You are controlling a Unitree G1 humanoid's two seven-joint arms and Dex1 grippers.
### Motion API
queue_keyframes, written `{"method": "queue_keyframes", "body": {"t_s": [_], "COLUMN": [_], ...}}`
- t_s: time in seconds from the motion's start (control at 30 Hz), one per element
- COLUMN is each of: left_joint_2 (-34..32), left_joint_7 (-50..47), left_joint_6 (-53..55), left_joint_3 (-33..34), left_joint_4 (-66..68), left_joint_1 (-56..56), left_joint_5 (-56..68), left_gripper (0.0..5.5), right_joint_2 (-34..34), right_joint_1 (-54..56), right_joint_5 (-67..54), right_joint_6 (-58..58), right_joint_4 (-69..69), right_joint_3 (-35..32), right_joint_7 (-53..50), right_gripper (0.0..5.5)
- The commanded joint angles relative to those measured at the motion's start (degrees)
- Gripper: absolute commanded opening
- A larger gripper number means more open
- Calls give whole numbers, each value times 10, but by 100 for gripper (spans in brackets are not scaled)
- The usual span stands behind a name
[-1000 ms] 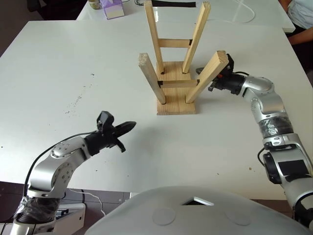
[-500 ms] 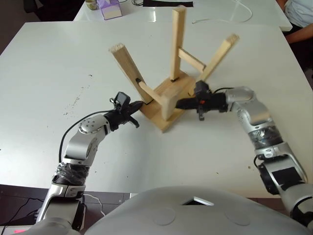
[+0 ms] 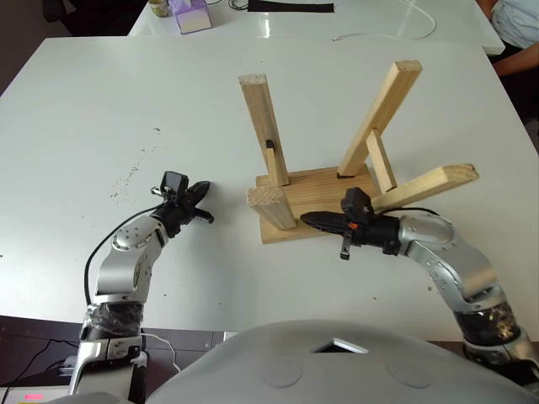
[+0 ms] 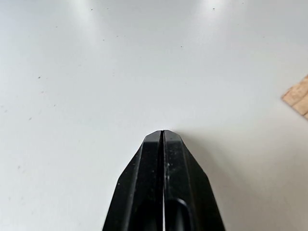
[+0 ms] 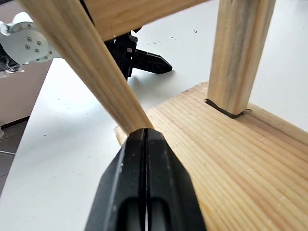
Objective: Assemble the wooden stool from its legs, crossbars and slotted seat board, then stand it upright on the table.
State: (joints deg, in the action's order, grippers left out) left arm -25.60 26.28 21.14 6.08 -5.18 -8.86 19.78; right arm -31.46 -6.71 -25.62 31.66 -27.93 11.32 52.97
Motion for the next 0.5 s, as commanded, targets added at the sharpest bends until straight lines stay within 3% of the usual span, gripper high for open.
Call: {"method": "queue_keyframes", "body": {"t_s": [0.03,0.1,0.33,0.5], "left_joint_2": [22,35,67,78], "left_joint_7": [-15,-15,-12,-21], "left_joint_6": [13,22,48,55], "left_joint_3": [5,6,34,37], "left_joint_4": [-33,-54,-99,-104], "left_joint_1": [-36,-45,-64,-75], "left_joint_5": [3,17,84,90], "left_gripper": [1,1,1,1], "right_joint_2": [-1,28,9,32], "right_joint_1": [-9,-5,-40,-4], "right_joint_5": [-36,-90,-284,-345], "right_joint_6": [7,34,100,93], "right_joint_4": [-17,-33,-49,-27], "right_joint_3": [-31,-39,-127,-175], "right_joint_7": [-9,-26,0,-43], "right_gripper": [0,0,0,0]}}
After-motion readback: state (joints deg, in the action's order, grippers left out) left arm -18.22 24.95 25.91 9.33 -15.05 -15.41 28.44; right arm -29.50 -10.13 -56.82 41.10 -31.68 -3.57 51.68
